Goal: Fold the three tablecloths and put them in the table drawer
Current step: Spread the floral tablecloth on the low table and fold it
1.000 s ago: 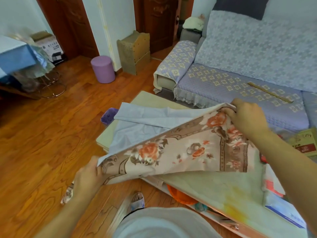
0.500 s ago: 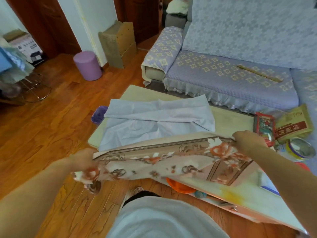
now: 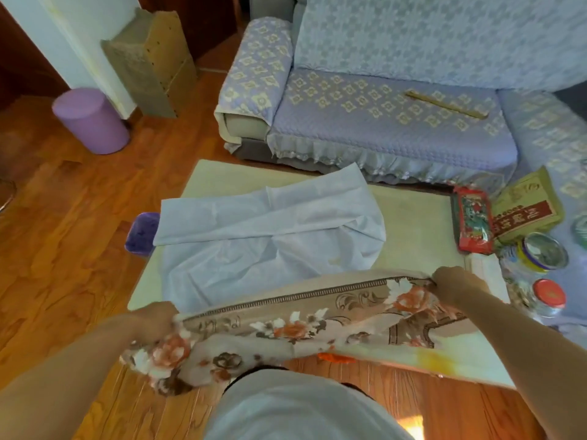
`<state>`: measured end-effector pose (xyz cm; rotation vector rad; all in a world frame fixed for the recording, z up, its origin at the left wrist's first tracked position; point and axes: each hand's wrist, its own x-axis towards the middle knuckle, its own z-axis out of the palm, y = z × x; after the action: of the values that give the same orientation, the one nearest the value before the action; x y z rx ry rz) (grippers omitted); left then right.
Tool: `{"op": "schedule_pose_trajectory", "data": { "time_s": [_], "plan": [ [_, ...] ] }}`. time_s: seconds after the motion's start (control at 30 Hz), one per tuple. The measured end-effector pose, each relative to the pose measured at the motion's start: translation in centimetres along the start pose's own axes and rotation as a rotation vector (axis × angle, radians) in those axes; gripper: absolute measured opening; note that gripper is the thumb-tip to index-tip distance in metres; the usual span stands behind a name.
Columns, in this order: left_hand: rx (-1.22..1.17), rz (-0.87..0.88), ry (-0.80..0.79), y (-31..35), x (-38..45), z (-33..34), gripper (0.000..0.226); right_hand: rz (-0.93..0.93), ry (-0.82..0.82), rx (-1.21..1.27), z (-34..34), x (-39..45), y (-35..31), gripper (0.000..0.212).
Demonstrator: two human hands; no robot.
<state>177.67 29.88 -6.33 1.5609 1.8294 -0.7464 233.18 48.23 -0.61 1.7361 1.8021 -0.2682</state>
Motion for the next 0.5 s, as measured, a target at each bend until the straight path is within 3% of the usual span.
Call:
{"op": "schedule_pose_trajectory", "data": {
  "time_s": [0.1,0.23,0.37,0.5],
  "plan": [
    [0.088,-0.046,0.083,-1.0,3.2,-8.3,0.001,0.083,0.062,0.025,-5.3,2.1,-2.1,0.021],
    [0.065,-0.224,0.406,-1.4,4.4,-26.4,0.019,0.225,0.288,0.151,-18.5,4.1,-2.7,0.03],
    [0.089,-0.23,0.903,-1.7,-2.3,-47.7,0.02,0.361,0.667,0.229,-35.6,1.0,0.3,0.026],
    [-0.009,-0.215,1.47,-2.3,-17.2,-63.8,0.011,0.474,1.137,0.454,-51.8,-8.9,4.5,0.02]
  ]
}}
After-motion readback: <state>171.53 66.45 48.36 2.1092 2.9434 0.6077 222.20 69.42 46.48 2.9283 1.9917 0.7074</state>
